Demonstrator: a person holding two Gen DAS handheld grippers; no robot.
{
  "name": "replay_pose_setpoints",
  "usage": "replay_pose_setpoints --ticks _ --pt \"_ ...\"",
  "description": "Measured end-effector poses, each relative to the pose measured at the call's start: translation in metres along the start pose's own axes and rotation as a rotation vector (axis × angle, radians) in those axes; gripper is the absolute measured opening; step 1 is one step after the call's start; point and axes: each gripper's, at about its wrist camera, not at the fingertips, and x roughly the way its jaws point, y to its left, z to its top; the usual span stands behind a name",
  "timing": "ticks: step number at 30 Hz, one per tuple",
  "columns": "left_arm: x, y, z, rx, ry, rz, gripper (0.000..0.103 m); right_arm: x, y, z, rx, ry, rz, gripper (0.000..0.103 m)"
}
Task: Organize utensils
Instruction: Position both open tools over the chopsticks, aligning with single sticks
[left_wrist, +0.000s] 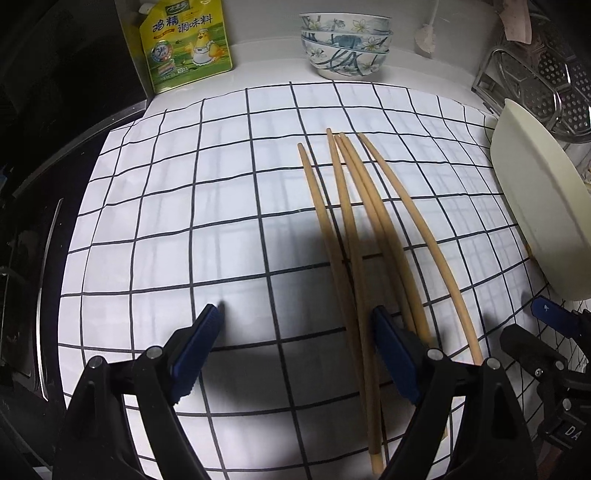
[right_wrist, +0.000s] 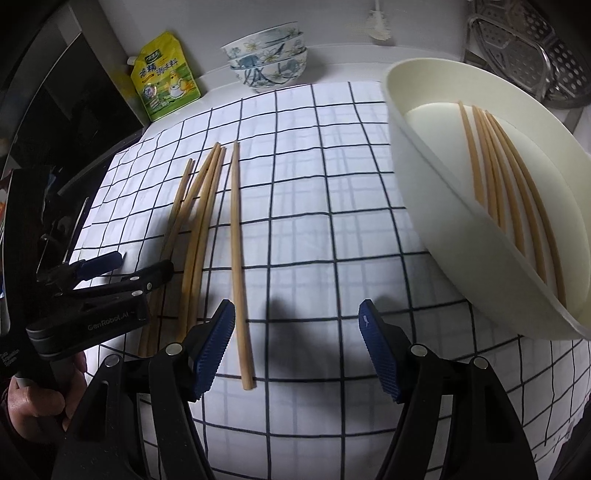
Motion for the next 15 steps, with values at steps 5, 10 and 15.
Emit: replay_pose_setpoints --ticks 5,10,15 --pt "-0.004 0.006 0.000 -0.020 -0.011 -0.005 0.082 0.004 0.008 0.004 -0.019 -0.004 0.010 0.066" --pt "-0.006 0.015 0.000 -0.047 -0.018 -0.011 0.082 0.007 0.010 0.007 -0.025 -0.003 0.010 0.066" --pt "-0.012 0.024 0.003 -0.080 -0.035 -0.015 0.082 0.009 0.011 0.008 -0.027 -0.003 0.010 0.066"
